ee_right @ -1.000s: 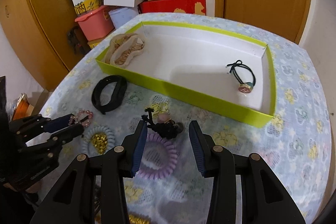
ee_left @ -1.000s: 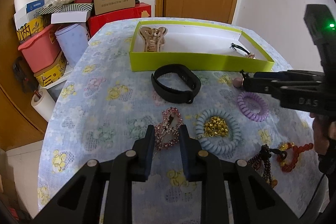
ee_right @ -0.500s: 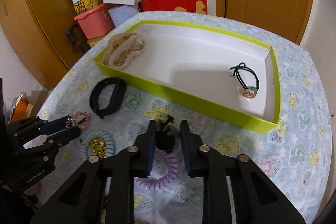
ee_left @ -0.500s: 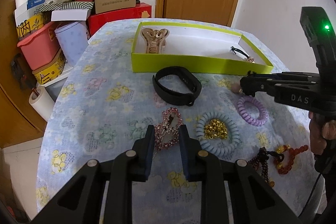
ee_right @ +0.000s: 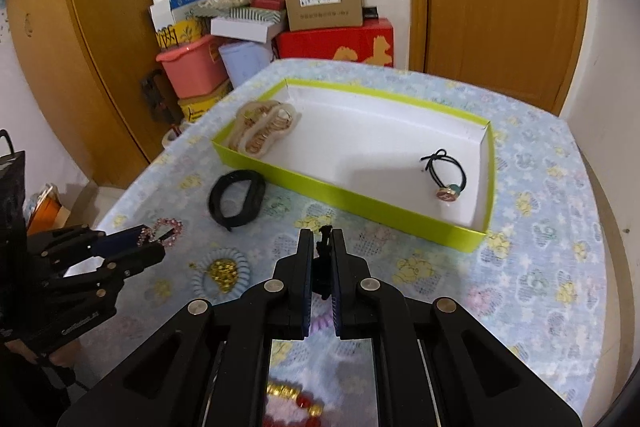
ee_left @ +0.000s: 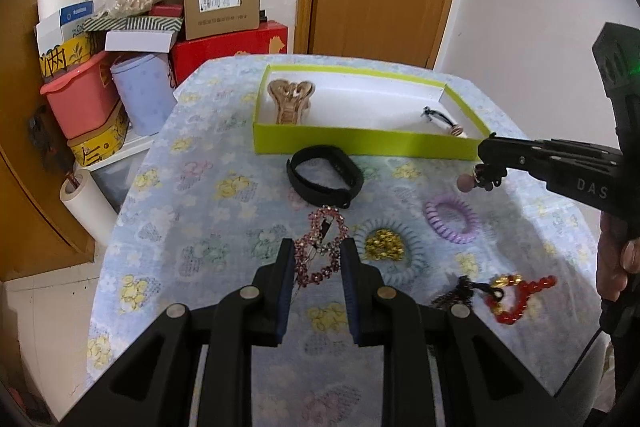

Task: Organize jewelry
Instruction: 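Carry both items into the green box and open both tools to release them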

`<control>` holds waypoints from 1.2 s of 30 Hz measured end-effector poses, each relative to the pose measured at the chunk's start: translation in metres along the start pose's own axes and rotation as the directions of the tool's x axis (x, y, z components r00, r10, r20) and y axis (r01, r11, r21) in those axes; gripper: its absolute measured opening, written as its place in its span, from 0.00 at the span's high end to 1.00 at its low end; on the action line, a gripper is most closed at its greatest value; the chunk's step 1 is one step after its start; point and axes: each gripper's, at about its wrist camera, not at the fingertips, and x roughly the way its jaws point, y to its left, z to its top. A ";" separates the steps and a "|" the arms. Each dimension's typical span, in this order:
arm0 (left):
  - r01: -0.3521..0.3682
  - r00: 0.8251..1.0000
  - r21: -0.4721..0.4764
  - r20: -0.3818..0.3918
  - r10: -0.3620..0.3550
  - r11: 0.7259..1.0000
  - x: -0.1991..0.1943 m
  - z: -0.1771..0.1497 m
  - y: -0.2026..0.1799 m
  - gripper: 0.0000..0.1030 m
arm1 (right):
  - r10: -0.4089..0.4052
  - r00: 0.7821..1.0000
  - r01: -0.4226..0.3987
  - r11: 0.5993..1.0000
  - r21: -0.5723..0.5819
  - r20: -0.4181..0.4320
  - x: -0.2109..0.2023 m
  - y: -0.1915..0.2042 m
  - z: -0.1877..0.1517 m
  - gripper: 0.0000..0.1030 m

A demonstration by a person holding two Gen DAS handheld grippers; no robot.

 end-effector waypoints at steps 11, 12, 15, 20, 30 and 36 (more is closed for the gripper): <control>0.038 0.998 0.007 0.045 -0.038 0.999 -0.035 0.002 -0.008 0.77 | 0.008 0.999 -0.009 1.000 0.019 0.041 -0.046 0.002 -0.021 0.93; 0.037 0.998 0.004 0.047 -0.037 0.999 -0.038 0.002 -0.007 0.77 | 0.008 0.999 -0.009 1.000 0.020 0.044 -0.049 0.002 -0.022 0.93; 0.025 0.998 -0.002 0.056 -0.024 1.000 -0.043 0.002 -0.004 0.77 | 0.009 0.999 -0.010 1.000 0.026 0.050 -0.054 0.002 -0.025 0.93; 0.008 0.999 -0.016 0.051 -0.008 1.000 -0.045 0.001 0.000 0.77 | 0.010 0.998 -0.012 0.999 0.031 0.059 -0.059 -0.001 -0.027 0.93; 0.020 0.999 -0.002 0.035 -0.020 1.000 -0.034 0.007 -0.008 0.77 | 0.006 0.998 -0.009 0.999 0.040 0.067 -0.059 -0.008 -0.025 0.93; 0.030 0.999 0.009 0.022 -0.030 1.000 -0.019 0.019 -0.014 0.77 | -0.005 0.998 0.001 0.998 0.060 0.066 -0.053 -0.024 -0.017 0.93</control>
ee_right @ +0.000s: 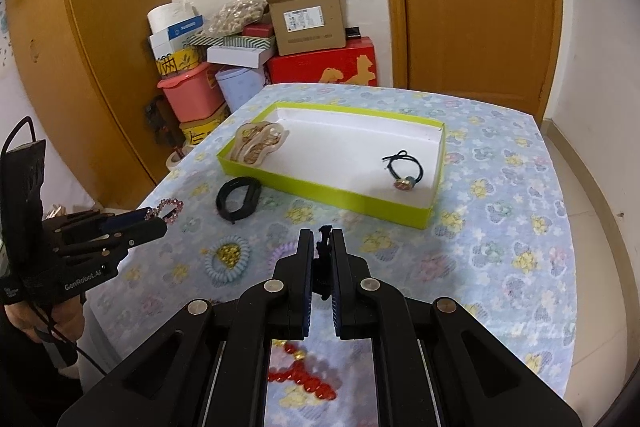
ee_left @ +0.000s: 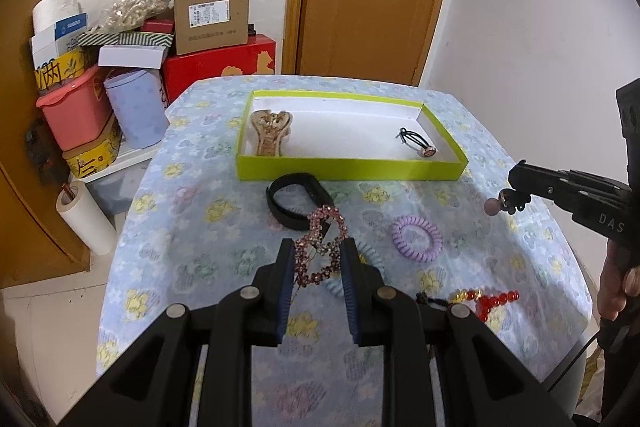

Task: Organize jewelry
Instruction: 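Carry both items into the green box and open both tools to release them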

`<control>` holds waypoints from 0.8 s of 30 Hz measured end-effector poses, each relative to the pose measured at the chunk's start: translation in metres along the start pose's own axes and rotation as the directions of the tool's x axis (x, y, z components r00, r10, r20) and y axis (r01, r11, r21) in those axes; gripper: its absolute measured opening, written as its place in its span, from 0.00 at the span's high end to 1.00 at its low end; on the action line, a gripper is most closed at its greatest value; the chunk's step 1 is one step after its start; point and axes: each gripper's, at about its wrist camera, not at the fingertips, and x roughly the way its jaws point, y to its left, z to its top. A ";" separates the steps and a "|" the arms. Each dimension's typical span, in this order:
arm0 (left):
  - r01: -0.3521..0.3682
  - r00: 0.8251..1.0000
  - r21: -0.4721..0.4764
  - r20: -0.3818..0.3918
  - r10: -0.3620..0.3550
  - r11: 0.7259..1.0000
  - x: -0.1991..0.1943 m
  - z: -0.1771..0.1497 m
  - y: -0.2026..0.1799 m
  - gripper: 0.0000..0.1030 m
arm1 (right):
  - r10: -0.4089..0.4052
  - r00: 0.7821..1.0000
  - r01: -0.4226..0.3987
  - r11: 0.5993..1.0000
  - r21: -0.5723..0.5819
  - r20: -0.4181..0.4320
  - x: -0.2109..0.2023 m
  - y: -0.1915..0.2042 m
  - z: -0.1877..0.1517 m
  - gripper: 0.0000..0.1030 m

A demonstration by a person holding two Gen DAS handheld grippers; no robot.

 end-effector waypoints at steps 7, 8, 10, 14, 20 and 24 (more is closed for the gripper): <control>0.009 1.000 0.032 0.003 -0.009 0.999 0.017 0.023 -0.009 0.77 | -0.010 1.000 0.010 1.000 0.010 0.000 0.015 -0.016 0.015 0.93; 0.010 1.000 0.035 0.002 -0.010 0.999 0.020 0.027 -0.010 0.77 | -0.013 1.000 0.013 1.000 0.013 0.000 0.017 -0.019 0.018 0.93; 0.012 1.000 0.039 -0.001 -0.012 0.999 0.027 0.034 -0.011 0.77 | -0.019 1.000 0.019 1.000 0.020 0.000 0.023 -0.025 0.024 0.93; 0.013 1.000 0.054 0.003 -0.013 0.998 0.042 0.051 -0.014 0.77 | -0.032 0.999 0.032 0.999 0.032 0.004 0.034 -0.036 0.037 0.93; 0.012 1.000 0.063 0.000 -0.012 0.998 0.066 0.073 -0.013 0.77 | -0.042 0.999 0.042 0.998 0.055 0.002 0.052 -0.053 0.052 0.93; 0.005 1.000 0.060 -0.009 -0.004 0.998 0.084 0.085 -0.010 0.77 | -0.040 0.999 0.041 0.996 0.073 -0.013 0.066 -0.062 0.057 0.93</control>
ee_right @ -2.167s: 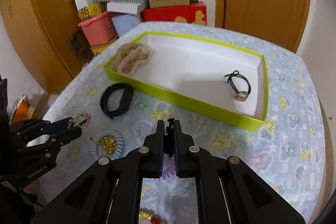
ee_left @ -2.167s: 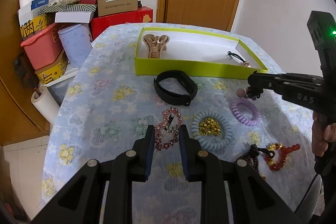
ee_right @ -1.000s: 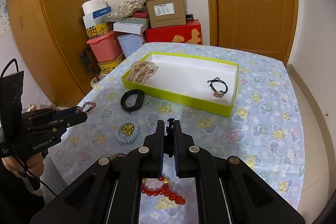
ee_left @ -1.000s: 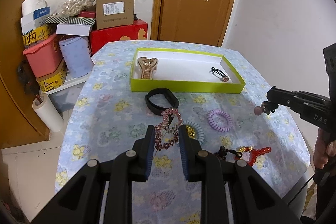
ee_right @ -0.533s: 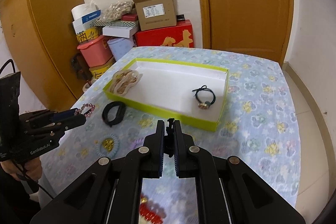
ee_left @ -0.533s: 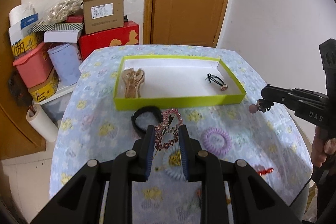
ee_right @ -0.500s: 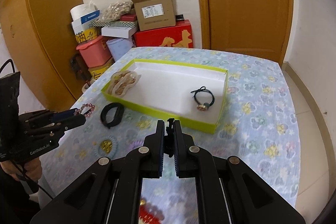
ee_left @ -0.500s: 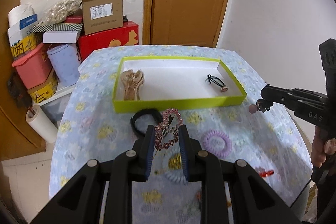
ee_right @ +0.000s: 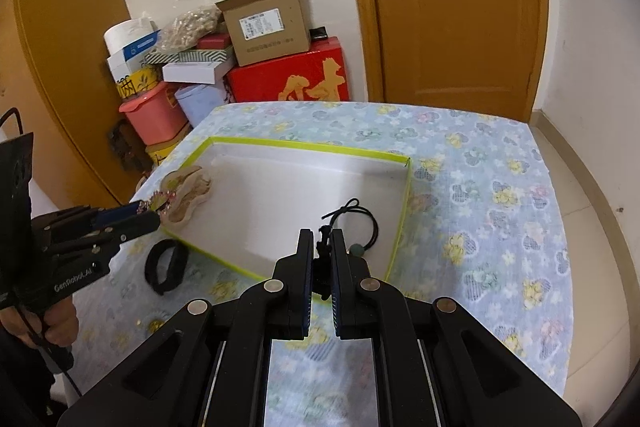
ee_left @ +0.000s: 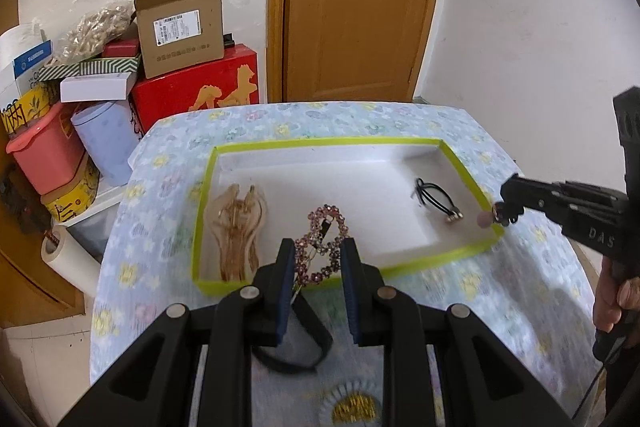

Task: Organize jewelry
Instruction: 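Carry both items into the green box and open both tools to release them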

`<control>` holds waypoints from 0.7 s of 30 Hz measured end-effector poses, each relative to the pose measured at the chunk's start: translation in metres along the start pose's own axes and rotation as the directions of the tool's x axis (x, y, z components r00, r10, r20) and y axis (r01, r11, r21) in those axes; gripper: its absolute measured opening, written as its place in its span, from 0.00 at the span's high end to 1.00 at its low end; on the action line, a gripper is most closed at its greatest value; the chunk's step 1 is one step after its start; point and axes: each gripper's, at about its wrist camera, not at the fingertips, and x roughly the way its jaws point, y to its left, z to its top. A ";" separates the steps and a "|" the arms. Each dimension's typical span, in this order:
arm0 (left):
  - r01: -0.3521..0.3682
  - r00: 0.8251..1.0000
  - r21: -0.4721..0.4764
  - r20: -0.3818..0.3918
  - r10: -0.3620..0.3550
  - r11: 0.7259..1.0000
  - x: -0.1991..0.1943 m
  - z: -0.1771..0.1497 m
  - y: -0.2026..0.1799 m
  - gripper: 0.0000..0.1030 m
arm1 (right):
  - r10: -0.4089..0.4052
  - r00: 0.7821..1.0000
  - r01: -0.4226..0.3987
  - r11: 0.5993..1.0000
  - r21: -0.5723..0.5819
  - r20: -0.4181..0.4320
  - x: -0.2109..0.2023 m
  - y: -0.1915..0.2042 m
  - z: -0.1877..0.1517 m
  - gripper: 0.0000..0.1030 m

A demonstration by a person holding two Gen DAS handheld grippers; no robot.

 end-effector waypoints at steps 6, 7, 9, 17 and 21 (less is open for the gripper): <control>-0.005 1.000 -0.008 -0.017 0.005 1.000 0.024 0.014 0.003 0.77 | 0.003 1.000 -0.002 1.000 0.019 -0.031 0.021 -0.010 0.001 0.93; -0.006 1.000 -0.009 -0.022 0.006 1.000 0.028 0.015 0.003 0.77 | 0.003 0.999 -0.002 1.000 0.023 -0.036 0.024 -0.011 0.001 0.93; -0.009 0.999 -0.008 -0.031 0.008 1.000 0.036 0.017 0.002 0.77 | 0.005 0.999 -0.004 1.000 0.029 -0.046 0.029 -0.015 0.000 0.93; -0.023 0.997 -0.003 -0.067 0.023 1.000 0.059 0.016 0.000 0.77 | 0.007 0.996 -0.004 0.999 0.038 -0.084 0.044 -0.021 -0.005 0.93; -0.029 0.995 0.003 -0.093 0.029 1.000 0.071 0.013 -0.001 0.77 | 0.006 0.995 -0.002 0.999 0.039 -0.098 0.050 -0.023 -0.008 0.92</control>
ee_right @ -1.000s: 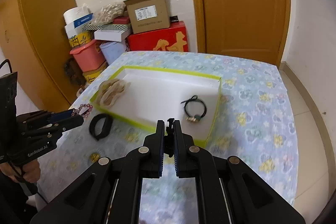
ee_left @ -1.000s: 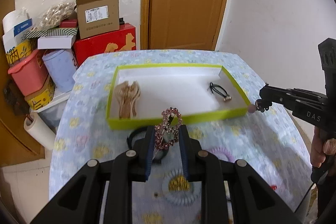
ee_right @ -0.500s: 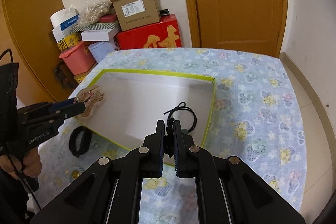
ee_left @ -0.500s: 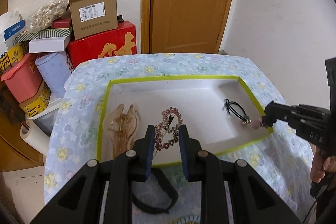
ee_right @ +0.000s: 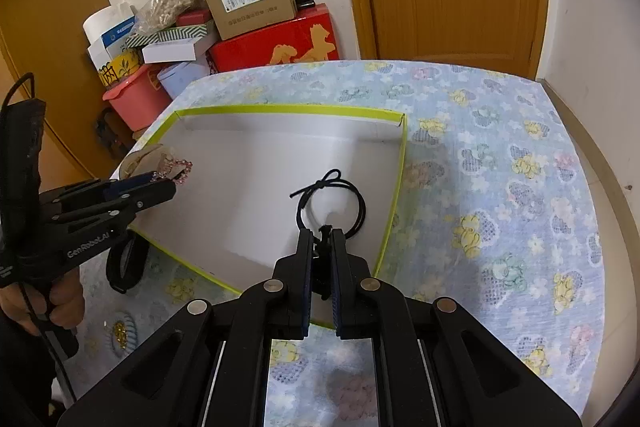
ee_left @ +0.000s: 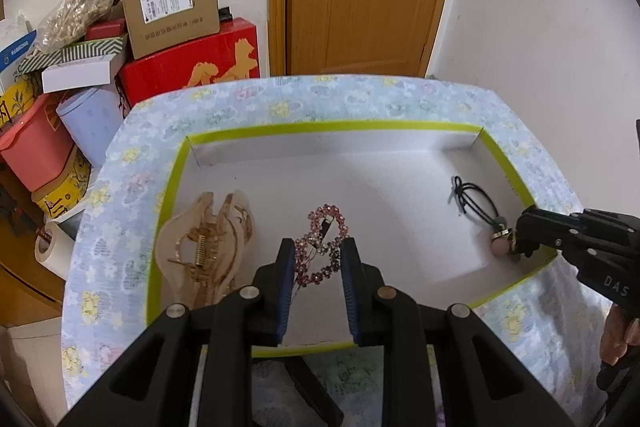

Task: Organize jewelry
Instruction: 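Carry both items into the green box and open both tools to release them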

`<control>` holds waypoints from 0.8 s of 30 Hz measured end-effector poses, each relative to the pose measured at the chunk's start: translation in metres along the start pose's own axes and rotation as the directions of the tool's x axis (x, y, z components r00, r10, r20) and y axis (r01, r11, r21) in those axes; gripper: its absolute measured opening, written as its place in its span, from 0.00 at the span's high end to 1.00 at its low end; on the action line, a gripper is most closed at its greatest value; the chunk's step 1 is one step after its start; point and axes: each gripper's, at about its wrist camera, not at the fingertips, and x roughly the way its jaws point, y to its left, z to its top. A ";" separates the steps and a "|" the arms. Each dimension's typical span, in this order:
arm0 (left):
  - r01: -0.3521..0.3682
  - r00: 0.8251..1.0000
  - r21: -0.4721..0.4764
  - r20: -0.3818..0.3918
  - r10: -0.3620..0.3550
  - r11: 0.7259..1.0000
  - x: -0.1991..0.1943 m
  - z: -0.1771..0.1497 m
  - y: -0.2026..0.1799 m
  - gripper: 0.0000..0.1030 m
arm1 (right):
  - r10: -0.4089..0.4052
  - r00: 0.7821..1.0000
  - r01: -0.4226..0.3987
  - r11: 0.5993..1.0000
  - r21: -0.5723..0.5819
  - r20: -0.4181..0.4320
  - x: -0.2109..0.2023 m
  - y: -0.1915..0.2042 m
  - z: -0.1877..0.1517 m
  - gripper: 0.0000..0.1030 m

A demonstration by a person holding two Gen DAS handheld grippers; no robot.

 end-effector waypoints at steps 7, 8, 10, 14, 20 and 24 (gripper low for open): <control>-0.007 1.000 0.003 -0.023 0.007 1.000 0.010 -0.002 0.000 0.77 | -0.002 1.000 0.002 1.000 0.004 -0.012 -0.001 -0.001 -0.001 0.91; -0.008 1.000 0.002 -0.024 0.009 1.000 0.010 -0.003 0.000 0.77 | -0.004 1.000 0.004 1.000 0.005 -0.013 -0.001 -0.001 -0.002 0.88; -0.008 1.000 0.000 -0.028 0.008 1.000 0.010 -0.004 0.001 0.76 | -0.002 1.000 0.002 1.000 0.006 -0.012 -0.003 0.000 -0.003 0.84; -0.008 0.999 -0.016 -0.038 0.007 1.000 0.011 -0.007 0.003 0.76 | 0.003 1.000 -0.003 1.000 0.006 -0.008 -0.007 0.002 -0.006 0.79; -0.011 0.999 -0.026 -0.044 0.010 1.000 0.009 -0.009 0.006 0.74 | 0.009 1.000 -0.009 1.000 0.006 0.009 -0.017 0.005 -0.009 0.64; -0.007 1.000 -0.030 -0.030 0.006 1.000 0.002 -0.011 0.006 0.68 | 0.007 1.000 -0.008 1.000 0.002 0.017 -0.023 0.008 -0.012 0.64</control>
